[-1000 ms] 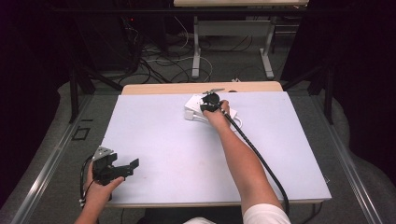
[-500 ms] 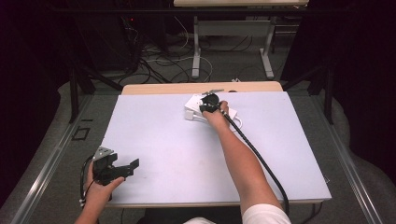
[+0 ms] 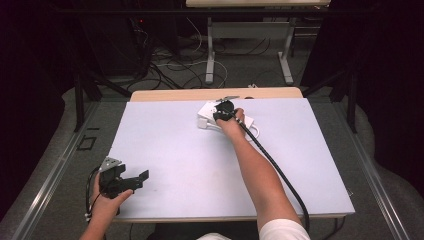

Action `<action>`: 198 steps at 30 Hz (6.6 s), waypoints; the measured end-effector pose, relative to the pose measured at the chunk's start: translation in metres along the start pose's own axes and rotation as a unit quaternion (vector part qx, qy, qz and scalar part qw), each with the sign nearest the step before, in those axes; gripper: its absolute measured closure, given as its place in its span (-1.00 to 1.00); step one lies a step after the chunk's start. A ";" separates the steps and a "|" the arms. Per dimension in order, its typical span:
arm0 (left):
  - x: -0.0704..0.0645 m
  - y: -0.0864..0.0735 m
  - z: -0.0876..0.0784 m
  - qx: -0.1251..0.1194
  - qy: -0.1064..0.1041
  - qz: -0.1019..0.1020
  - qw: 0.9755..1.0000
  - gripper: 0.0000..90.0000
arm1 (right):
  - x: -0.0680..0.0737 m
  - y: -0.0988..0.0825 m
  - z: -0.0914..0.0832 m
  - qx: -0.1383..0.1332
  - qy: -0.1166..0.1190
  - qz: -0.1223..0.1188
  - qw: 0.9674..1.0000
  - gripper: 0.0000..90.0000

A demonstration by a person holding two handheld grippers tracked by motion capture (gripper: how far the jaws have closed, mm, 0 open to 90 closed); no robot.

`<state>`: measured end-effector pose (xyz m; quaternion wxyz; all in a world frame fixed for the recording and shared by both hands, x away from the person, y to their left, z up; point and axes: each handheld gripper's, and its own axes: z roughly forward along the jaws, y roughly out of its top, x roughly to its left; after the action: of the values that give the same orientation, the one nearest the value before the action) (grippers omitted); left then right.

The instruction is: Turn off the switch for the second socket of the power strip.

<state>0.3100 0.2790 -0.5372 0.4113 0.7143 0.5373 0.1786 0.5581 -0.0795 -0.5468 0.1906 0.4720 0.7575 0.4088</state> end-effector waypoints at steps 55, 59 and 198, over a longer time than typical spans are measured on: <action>-0.003 0.002 0.006 0.003 0.000 0.010 1.000 -0.95 | 0.015 0.031 -0.064 -0.002 0.035 -0.040 0.999 0.02; -0.003 0.003 0.005 0.006 -0.002 0.012 1.000 -0.95 | 0.022 0.036 -0.074 -0.004 0.032 -0.042 0.999 -0.15; -0.003 0.002 0.002 0.010 0.004 0.006 1.000 -0.95 | -0.129 -0.189 -0.253 0.043 -0.131 0.103 0.985 -1.00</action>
<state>0.3117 0.2754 -0.5367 0.4005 0.7210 0.5365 0.1787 0.3438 -0.3445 -0.5609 0.2248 0.6045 0.6901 0.3282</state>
